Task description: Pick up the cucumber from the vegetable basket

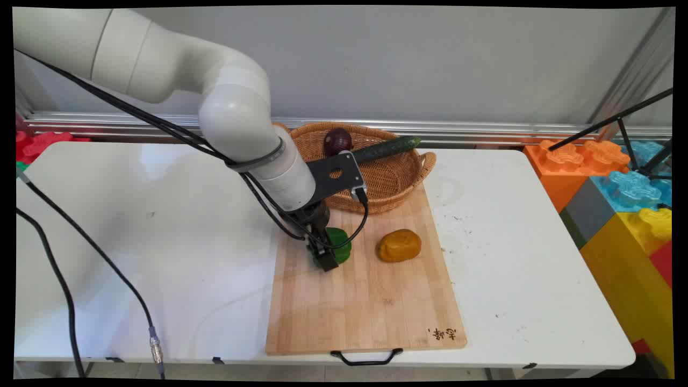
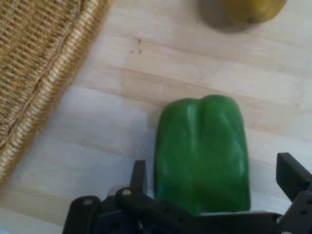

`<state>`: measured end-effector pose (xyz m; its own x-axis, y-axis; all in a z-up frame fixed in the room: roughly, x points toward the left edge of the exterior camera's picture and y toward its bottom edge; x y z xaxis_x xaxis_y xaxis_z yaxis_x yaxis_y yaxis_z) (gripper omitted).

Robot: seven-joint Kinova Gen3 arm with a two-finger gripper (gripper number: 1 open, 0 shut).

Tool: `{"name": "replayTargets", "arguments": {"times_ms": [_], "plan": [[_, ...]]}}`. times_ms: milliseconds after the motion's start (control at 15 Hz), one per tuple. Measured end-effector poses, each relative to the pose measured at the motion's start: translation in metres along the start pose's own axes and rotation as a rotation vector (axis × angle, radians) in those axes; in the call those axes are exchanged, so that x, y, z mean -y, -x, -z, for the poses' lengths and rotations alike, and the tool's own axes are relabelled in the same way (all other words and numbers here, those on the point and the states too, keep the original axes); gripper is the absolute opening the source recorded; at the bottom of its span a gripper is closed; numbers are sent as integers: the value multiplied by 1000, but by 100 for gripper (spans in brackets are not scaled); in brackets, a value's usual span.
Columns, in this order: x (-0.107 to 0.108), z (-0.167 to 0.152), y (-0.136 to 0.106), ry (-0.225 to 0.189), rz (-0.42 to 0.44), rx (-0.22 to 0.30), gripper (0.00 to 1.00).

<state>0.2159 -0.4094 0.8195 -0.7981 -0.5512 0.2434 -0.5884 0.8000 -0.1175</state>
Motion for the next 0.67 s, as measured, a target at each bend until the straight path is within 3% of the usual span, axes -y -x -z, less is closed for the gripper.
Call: {"name": "replayTargets", "arguments": {"times_ms": [333, 400, 667], "plan": [[1, 12, -18, -8, -9, -30, 100], [3, 17, -27, -24, -16, -43, 100], [33, 43, -68, -152, -59, -100, 100]]}}
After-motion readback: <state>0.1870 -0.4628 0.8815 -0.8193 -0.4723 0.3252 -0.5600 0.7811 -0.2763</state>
